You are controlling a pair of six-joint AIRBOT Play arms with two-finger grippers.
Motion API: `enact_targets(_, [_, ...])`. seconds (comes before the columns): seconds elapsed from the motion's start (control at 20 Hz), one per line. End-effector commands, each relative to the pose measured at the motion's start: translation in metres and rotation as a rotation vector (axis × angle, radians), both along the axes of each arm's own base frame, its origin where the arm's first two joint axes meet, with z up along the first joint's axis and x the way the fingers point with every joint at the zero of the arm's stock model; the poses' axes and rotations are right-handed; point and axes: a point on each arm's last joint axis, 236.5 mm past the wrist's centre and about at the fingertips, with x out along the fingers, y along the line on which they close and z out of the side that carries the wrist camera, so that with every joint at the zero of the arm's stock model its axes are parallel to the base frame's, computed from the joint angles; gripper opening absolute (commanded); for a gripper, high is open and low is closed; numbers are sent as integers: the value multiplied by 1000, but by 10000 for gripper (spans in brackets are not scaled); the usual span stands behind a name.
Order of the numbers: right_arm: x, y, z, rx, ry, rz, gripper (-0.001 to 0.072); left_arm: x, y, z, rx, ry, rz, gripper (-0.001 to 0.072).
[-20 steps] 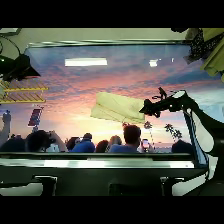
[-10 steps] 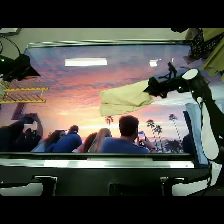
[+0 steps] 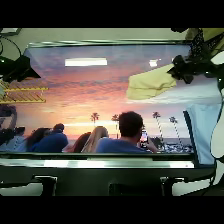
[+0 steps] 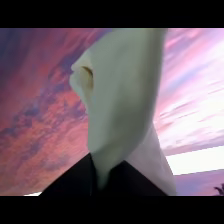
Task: Fold the clothes and pants, and hang the long-sleeved shirts on hangers.
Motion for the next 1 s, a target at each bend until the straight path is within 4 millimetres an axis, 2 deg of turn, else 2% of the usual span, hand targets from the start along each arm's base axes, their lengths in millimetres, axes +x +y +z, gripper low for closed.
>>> enact_targets(0.0, [7, -63, 26, 21, -48, -168, 27, -1, 0, 0, 1, 2, -2, 14])
enact_targets(0.2, [7, -131, 38, 70, -82, -370, 27, -1, 0, 0, 1, 2, -1, 15])
enact_targets(0.4, [2, -183, 46, 88, -122, -509, 27, -1, 0, 0, 1, 2, -1, 15])
enact_targets(0.7, [-20, -236, 50, 98, -119, -640, 27, -1, 0, 0, -7, 9, 15, 15])
enact_targets(0.85, [-47, -258, 48, 23, -55, -712, 26, -1, 0, 0, -9, 11, 19, 14])
enact_targets(0.95, [-72, -267, 45, -4, 17, -754, 27, -1, 0, 0, -11, 13, 23, 15])
